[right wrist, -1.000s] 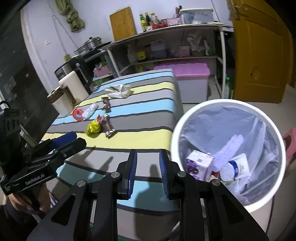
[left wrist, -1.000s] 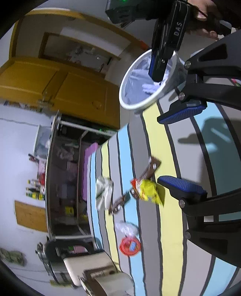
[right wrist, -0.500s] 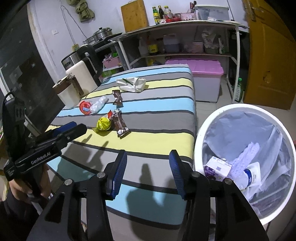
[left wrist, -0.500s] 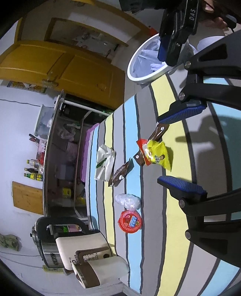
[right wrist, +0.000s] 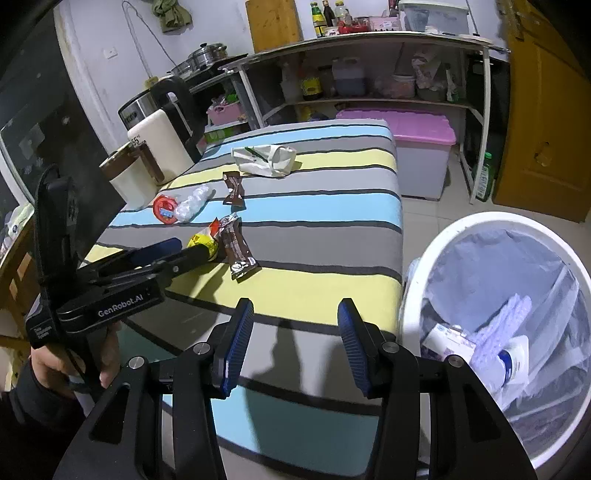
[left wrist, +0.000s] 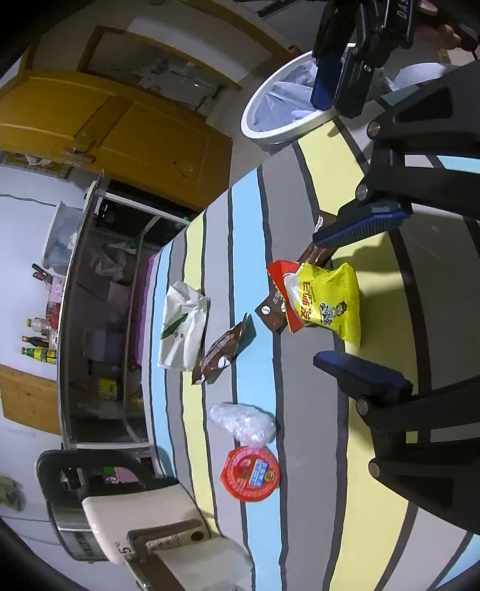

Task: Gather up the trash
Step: 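Grasp the yellow chip bag with the left tool while the right tool grasps the brown chocolate bar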

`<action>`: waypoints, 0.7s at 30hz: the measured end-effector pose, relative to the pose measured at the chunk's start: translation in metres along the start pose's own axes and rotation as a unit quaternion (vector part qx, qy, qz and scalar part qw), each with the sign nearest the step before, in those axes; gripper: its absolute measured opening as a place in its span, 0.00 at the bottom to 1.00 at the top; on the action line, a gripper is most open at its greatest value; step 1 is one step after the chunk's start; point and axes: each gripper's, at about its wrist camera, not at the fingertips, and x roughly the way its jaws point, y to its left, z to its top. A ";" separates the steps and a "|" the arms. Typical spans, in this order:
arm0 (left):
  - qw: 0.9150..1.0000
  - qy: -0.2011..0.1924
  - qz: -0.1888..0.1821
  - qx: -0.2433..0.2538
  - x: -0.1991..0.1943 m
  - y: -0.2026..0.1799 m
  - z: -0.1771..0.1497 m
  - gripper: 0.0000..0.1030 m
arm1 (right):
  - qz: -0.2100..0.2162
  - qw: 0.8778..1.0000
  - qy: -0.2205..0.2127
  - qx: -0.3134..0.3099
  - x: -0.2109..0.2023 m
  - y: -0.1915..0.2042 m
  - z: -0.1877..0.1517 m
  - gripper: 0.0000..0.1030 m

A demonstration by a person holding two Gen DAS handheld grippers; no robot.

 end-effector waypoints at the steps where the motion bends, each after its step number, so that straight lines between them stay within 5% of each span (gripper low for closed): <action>1: 1.000 0.001 -0.001 0.001 0.001 -0.001 0.000 0.47 | 0.001 1.000 0.001 -0.001 0.002 0.000 0.002 0.47; 3: 1.000 0.006 -0.001 0.003 0.003 -0.002 0.000 0.35 | 0.003 1.000 0.003 -0.004 0.006 0.002 0.004 0.47; 21: 0.999 -0.018 0.009 -0.037 -0.025 0.030 -0.014 0.27 | 0.016 0.996 0.039 -0.080 0.060 0.038 0.026 0.47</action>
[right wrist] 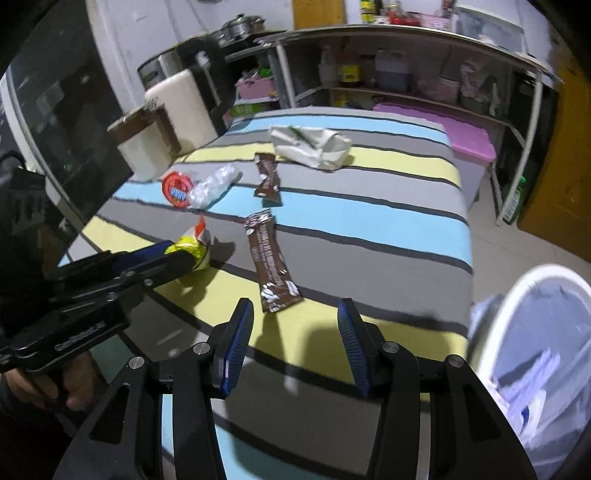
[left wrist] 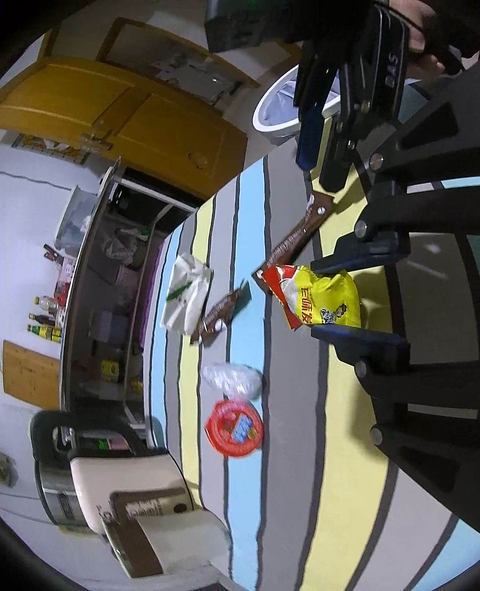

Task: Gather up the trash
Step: 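Grasp the yellow chip bag with the left tool while the right tool grasps the brown chocolate bar, then carry the chip bag and chocolate bar over the white bin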

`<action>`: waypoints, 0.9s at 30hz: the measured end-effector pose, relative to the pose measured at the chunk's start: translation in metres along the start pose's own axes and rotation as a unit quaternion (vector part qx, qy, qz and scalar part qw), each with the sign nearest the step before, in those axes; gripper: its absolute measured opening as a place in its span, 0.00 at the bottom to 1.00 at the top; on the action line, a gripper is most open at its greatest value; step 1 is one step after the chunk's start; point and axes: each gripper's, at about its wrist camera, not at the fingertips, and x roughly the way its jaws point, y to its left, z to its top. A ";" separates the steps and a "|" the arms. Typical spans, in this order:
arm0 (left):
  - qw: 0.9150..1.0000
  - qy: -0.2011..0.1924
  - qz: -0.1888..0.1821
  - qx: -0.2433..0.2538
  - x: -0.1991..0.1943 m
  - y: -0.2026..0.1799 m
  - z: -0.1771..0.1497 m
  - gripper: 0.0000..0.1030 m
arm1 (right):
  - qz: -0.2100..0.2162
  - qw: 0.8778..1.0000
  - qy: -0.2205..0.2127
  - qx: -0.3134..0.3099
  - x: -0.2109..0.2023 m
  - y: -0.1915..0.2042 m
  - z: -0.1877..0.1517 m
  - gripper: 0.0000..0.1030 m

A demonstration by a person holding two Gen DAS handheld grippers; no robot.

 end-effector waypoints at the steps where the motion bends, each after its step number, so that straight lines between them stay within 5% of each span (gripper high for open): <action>1: 1.000 0.000 0.000 -0.003 -0.001 0.003 -0.001 0.27 | 0.000 1.000 0.002 -0.005 0.004 0.002 0.001 0.47; 5: 1.000 -0.002 0.001 -0.007 -0.004 0.009 -0.002 0.27 | -0.005 0.999 0.016 -0.035 0.021 0.015 0.007 0.47; 10: 1.000 -0.003 -0.002 -0.011 -0.005 0.012 -0.002 0.27 | -0.033 0.997 0.018 -0.068 0.030 0.027 0.008 0.27; 27: 1.000 -0.006 -0.005 -0.007 -0.015 0.004 -0.007 0.27 | -0.019 0.999 -0.006 -0.029 0.003 0.028 -0.008 0.26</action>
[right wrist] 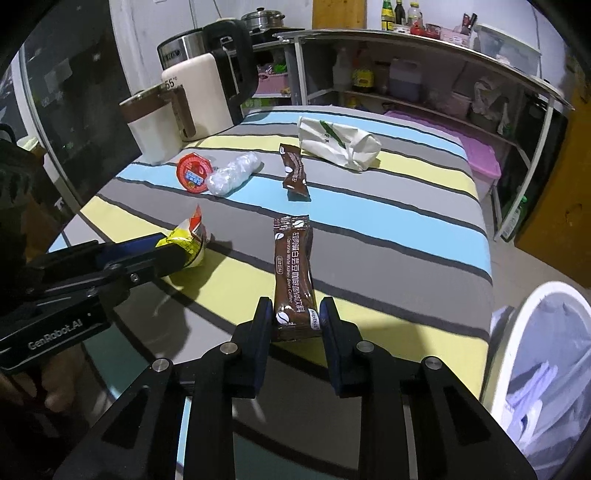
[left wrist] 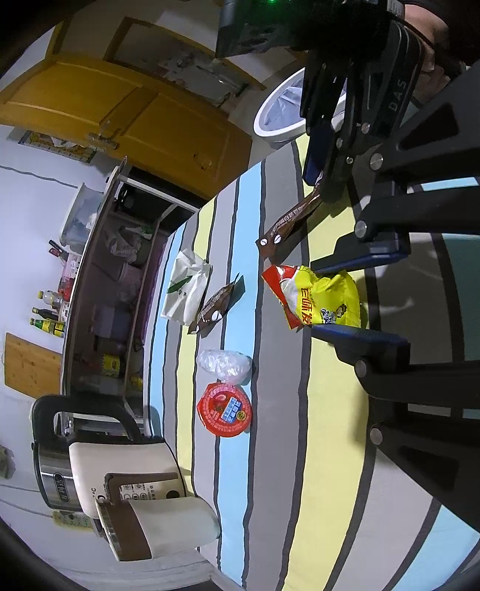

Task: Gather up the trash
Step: 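Carry the chip bag and chocolate bar over the white bin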

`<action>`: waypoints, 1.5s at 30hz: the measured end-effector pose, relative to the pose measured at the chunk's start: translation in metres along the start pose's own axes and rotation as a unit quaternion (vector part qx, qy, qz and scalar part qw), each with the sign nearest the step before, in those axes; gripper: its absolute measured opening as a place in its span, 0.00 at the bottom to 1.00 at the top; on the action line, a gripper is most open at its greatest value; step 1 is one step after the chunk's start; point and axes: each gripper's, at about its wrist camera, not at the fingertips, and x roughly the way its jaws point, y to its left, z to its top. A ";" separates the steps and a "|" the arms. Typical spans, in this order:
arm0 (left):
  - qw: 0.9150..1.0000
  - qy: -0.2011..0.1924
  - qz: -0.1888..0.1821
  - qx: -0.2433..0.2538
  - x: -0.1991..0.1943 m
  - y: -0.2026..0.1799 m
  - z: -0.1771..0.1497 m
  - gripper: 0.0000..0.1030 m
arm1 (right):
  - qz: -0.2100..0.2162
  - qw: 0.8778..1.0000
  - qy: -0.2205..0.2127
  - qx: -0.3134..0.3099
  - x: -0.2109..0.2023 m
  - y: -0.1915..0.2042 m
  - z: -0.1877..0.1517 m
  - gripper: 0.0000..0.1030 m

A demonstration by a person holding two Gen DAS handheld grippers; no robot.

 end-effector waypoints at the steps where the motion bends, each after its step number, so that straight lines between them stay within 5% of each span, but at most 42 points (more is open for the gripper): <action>1: 1.000 0.000 -0.001 0.001 -0.001 0.000 0.000 0.27 | 0.000 1.000 -0.001 0.003 -0.002 0.000 -0.002 0.26; 24: 0.998 -0.010 -0.031 0.048 -0.018 -0.055 -0.001 0.27 | -0.010 0.996 -0.055 0.070 -0.066 -0.032 -0.028 0.27; 45: 0.986 -0.004 -0.112 0.122 0.001 -0.151 0.007 0.27 | -0.083 0.979 -0.086 0.163 -0.126 -0.107 -0.074 0.27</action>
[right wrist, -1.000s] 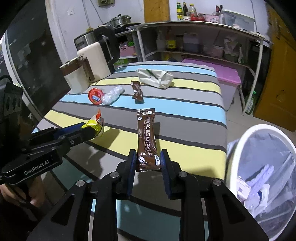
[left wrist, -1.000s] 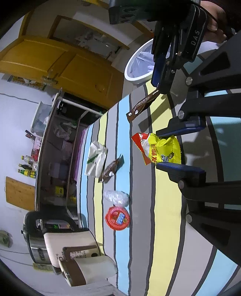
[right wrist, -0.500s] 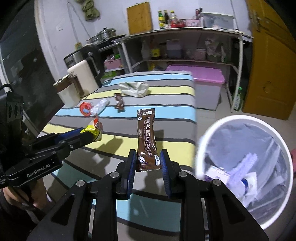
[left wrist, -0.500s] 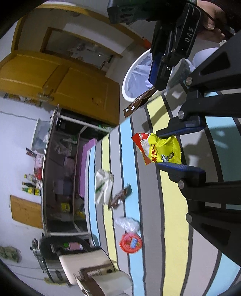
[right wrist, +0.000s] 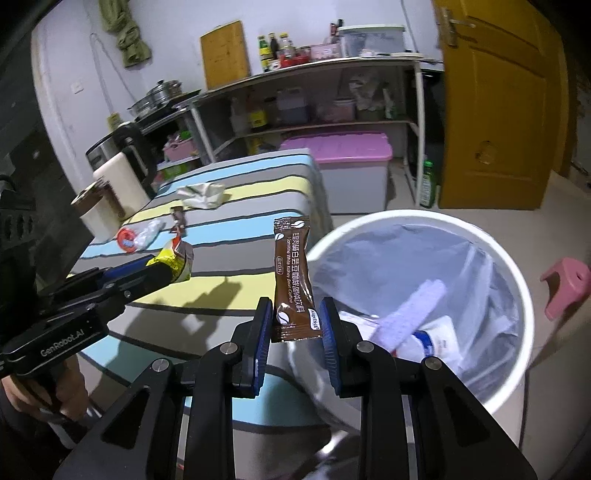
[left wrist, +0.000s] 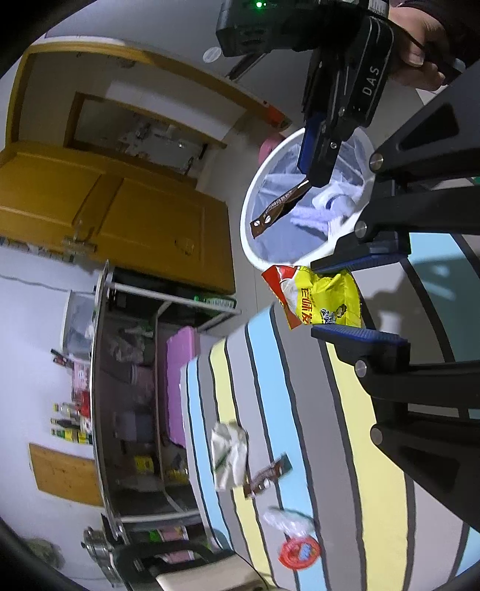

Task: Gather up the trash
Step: 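Carry the chip bag and chocolate bar over the white bin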

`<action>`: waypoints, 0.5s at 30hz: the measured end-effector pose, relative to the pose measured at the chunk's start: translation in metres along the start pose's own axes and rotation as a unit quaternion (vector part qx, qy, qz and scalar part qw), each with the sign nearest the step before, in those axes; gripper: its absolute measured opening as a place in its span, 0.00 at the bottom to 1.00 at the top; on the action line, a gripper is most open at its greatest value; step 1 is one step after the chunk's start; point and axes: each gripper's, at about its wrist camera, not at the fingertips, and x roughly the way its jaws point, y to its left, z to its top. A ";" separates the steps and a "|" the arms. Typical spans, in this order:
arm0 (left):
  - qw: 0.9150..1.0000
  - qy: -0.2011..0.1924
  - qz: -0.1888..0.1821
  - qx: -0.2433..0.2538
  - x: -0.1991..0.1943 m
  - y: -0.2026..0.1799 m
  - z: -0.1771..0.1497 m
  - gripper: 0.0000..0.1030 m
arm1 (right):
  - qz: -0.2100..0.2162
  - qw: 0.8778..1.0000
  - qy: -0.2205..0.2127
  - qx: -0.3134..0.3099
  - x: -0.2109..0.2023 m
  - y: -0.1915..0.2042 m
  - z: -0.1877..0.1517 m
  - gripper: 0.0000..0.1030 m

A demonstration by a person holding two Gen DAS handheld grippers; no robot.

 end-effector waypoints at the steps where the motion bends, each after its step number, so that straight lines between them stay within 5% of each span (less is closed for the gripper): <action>1: 1.000 0.000 -0.005 0.003 0.002 -0.004 0.001 0.27 | -0.002 1.000 0.000 0.002 -0.001 -0.003 0.000 0.27; 15: 0.999 0.007 -0.043 0.030 0.028 -0.039 0.013 0.27 | -0.037 0.999 -0.011 0.036 -0.017 -0.037 -0.005 0.27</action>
